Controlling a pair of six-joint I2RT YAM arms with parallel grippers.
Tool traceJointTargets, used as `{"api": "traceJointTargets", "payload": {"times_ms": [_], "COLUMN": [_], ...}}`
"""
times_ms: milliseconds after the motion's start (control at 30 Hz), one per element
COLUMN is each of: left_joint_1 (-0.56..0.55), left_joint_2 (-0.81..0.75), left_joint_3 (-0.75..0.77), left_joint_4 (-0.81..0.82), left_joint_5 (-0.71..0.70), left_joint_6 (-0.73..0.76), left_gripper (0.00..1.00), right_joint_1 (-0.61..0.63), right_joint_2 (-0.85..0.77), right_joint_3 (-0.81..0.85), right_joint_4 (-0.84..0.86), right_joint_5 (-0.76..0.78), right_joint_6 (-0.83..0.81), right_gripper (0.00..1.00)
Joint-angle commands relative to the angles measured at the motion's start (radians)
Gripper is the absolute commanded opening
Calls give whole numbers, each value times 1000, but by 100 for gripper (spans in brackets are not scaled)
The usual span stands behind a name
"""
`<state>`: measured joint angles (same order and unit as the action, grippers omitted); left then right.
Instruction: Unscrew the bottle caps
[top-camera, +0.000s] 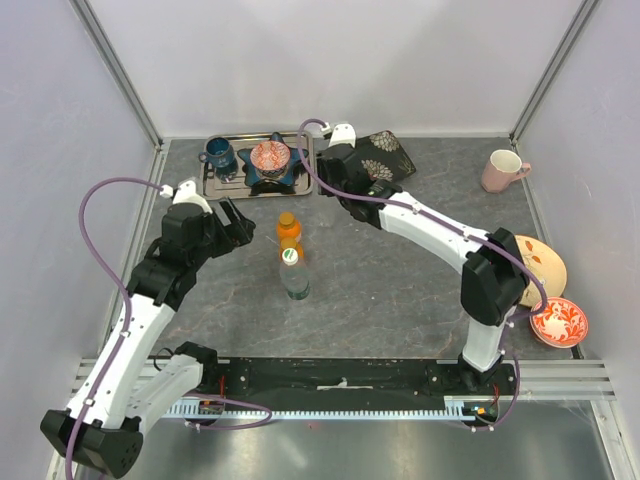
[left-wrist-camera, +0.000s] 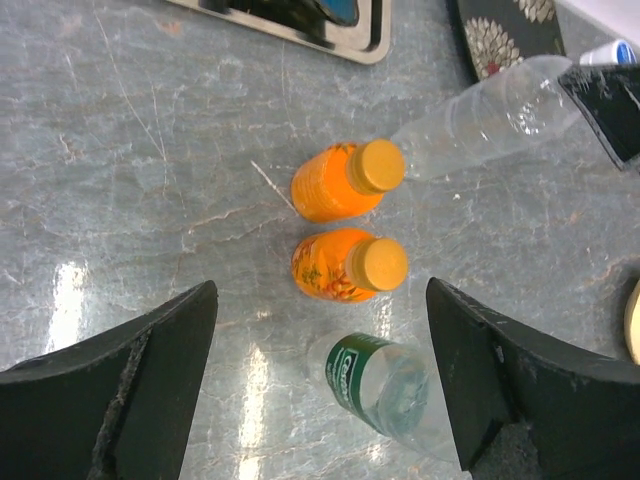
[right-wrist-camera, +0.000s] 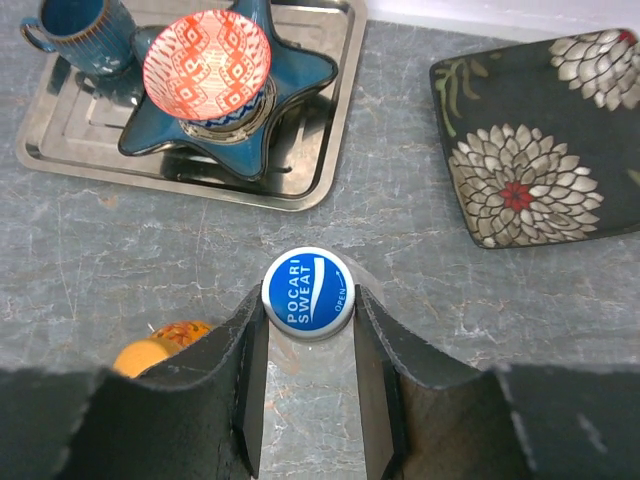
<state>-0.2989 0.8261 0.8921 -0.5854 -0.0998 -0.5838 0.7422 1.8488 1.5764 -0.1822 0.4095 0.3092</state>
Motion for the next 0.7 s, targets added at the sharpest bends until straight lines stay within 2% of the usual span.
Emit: {"api": "traceJointTargets", "payload": {"times_ms": [0,133,233,267,333,367,400,433,467,533,567,633,667], "left_joint_1": [-3,-3,-3,-3,-2,-5,-5,-5,-5,-3,-5,-9,-14], "left_joint_2": [39,38,30,45,86,135,165,188,233,266,284,336,355], "left_joint_3": [126,166,145,178,223,264,281,295,310,309,312,326,362], "left_joint_4": [9,56,211,231,246,260,292,320,349,497,545,684,699], "left_joint_5": [-61,-67,26,93,214,350,424,498,649,786,902,1009,1075], "left_joint_6": [22,21,80,93,130,137,139,128,121,67,46,-6,-10], "left_gripper": [91,91,92,93,94,94,94,94,94,97,98,98,98], "right_joint_1": [0,0,-1,-1,-12,-20,-38,-52,-64,-101,-109,-122,-124], "right_joint_2": [-141,-296,-409,-437,-521,-552,-578,-632,-658,-722,-741,-782,-792], "right_joint_3": [-9,-62,-116,-130,-167,-180,-206,-222,-234,-259,-265,-268,-265], "right_joint_4": [9,-23,-59,-86,-109,-123,-126,-126,-126,-125,-125,-125,-125], "right_joint_5": [43,38,-23,-38,-121,-147,-184,-261,-309,-391,-456,-512,-555], "right_joint_6": [-12,19,33,47,62,73,103,117,135,172,180,194,197], "right_gripper": [26,20,17,11,7,3,0,0,0,0,0,0,0]}}
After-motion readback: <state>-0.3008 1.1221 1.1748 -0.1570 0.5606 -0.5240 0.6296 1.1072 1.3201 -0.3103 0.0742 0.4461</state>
